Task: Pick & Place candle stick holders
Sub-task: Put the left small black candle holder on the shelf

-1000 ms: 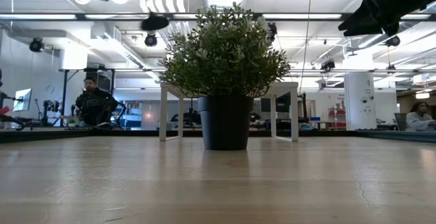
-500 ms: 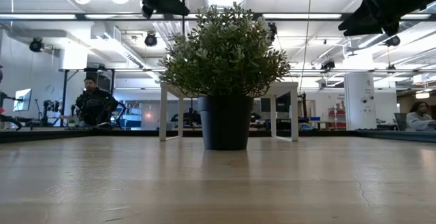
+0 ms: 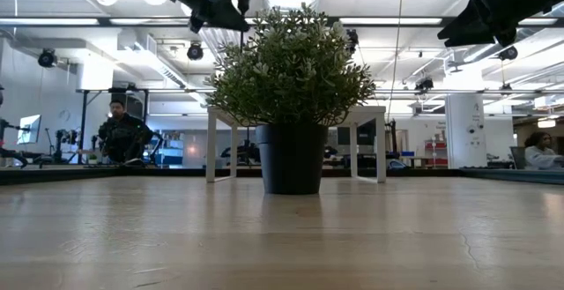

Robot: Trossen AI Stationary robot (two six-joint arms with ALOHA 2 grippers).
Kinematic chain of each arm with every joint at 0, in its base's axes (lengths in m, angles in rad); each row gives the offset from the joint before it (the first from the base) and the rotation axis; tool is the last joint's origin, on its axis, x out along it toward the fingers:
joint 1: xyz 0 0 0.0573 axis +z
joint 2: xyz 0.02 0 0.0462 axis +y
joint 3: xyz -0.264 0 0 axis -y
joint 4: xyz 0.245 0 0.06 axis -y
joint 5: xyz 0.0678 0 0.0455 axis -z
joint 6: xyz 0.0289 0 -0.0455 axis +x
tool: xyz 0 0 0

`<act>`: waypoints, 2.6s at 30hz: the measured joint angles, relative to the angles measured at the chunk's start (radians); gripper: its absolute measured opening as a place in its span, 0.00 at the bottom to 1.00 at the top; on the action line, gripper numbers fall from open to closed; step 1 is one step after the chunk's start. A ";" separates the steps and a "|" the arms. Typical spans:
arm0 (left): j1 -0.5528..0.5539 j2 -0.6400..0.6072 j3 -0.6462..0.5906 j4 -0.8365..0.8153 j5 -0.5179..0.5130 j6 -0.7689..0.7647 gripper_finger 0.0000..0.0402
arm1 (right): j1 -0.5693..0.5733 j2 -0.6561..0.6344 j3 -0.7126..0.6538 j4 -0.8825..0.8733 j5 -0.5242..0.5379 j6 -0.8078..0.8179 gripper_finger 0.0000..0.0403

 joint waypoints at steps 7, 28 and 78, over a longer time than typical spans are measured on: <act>0.019 0.005 -0.024 0.005 0.003 -0.027 0.05 | 0.000 0.000 0.000 0.000 0.000 0.000 0.56; 0.092 0.000 -0.187 0.185 0.081 -0.087 0.05 | 0.000 0.000 0.000 0.000 0.000 0.000 0.56; 0.103 0.031 -0.233 0.244 0.110 0.000 0.11 | 0.000 0.000 0.000 0.000 0.000 0.000 0.56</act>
